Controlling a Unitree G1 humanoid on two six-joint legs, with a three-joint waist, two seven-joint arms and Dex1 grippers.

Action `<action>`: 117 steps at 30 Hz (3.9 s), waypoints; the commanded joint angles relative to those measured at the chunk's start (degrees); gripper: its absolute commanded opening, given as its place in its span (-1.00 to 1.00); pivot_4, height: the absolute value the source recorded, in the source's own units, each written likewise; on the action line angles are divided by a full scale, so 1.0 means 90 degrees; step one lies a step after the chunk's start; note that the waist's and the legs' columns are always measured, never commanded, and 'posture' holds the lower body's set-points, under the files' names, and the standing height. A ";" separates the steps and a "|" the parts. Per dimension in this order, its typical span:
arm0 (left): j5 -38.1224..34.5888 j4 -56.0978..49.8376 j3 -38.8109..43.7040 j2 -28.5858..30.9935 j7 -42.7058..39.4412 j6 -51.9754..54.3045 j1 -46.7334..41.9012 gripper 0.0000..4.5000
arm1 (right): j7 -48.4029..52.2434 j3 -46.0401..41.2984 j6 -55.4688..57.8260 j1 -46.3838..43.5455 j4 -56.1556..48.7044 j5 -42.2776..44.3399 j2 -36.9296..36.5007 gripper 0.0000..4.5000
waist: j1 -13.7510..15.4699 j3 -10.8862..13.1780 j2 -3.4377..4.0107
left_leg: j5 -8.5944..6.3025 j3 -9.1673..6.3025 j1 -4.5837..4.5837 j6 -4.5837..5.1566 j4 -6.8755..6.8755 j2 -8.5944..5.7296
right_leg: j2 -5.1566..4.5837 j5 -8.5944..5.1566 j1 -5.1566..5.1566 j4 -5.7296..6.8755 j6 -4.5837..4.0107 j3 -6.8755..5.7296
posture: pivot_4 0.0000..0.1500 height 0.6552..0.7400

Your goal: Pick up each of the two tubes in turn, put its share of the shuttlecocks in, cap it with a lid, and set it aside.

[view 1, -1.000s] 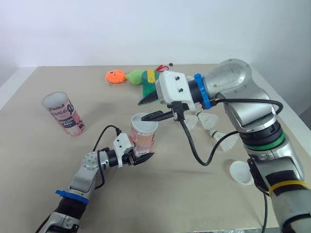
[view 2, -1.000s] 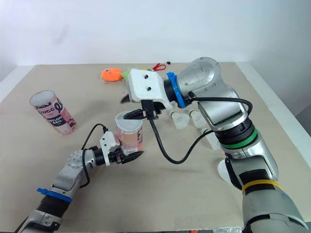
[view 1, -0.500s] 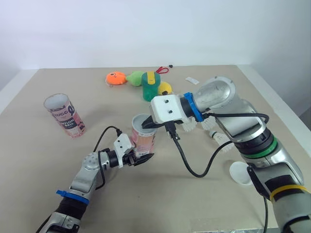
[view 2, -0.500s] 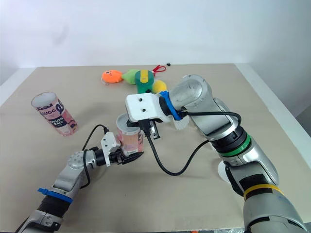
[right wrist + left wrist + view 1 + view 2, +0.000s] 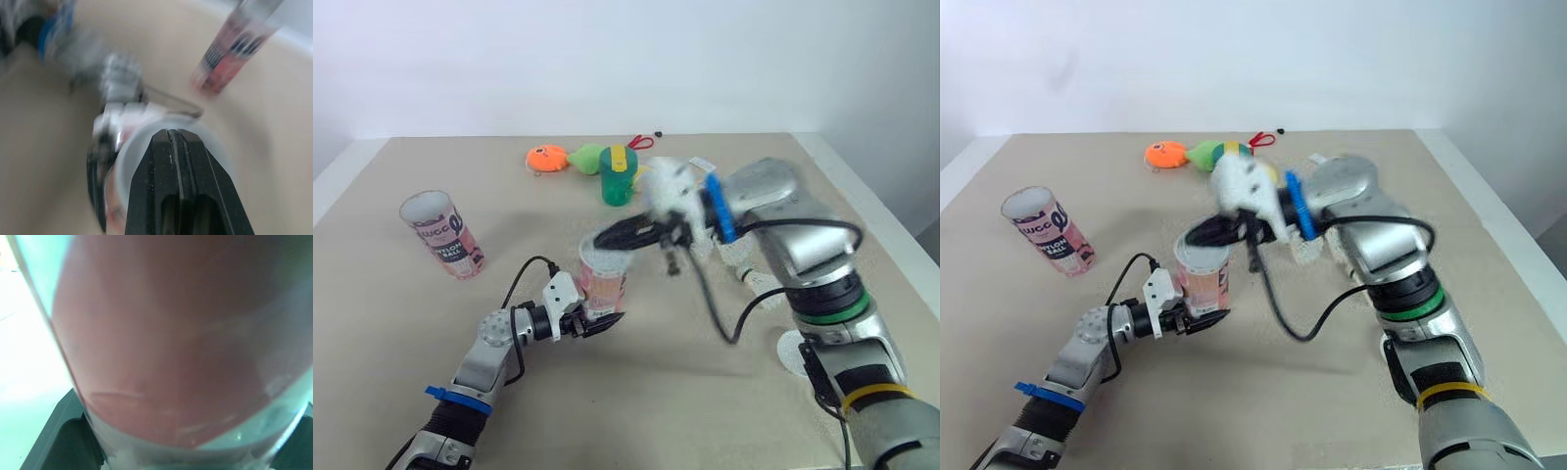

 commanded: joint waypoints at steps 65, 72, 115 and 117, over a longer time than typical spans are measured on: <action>-0.2447 -0.2152 0.0802 0.1134 -0.0587 0.3412 -0.2455 1.00 | -0.4102 -0.3078 -0.0347 0.4632 -0.1884 0.0927 0.0089 0.35 | 0.0074 0.0201 -0.0093 | -0.0013 -0.0065 -0.0058 -0.0082 0.0031 0.0046 | 0.0114 -0.0058 -0.0061 0.0122 -0.0046 -0.0022 | 1.00 1.00; -0.1854 -0.1502 0.0040 0.0036 -0.0439 0.2846 -0.3085 1.00 | -0.4646 -0.4873 -0.0625 0.5516 -0.1023 0.0746 -0.0397 0.35 | -0.0007 0.0200 -0.0090 | -0.0013 -0.0058 -0.0056 -0.0080 0.0035 0.0028 | 0.0114 -0.0055 -0.0059 0.0121 -0.0025 0.0015 | 1.00 1.00; -0.1298 -0.1684 0.0235 -0.0057 0.0360 0.2631 -0.1851 1.00 | -0.4631 -0.5744 -0.0742 0.7543 -0.1925 0.2529 -0.0670 0.99 | -0.0109 0.0183 -0.0001 | -0.0007 -0.0053 -0.0015 -0.0062 0.0102 -0.0007 | 0.0127 -0.0045 0.0013 0.0119 0.0084 0.0107 | 1.00 1.00; -0.1268 -0.1762 0.0586 0.0073 0.0610 0.2534 -0.1513 1.00 | -0.4767 -0.5199 -0.0319 0.6943 -0.2573 0.3126 -0.0977 0.99 | -0.0179 0.0184 0.0002 | -0.0005 -0.0052 -0.0012 -0.0059 0.0102 -0.0005 | 0.0130 -0.0039 0.0013 0.0119 0.0083 0.0112 | 1.00 1.00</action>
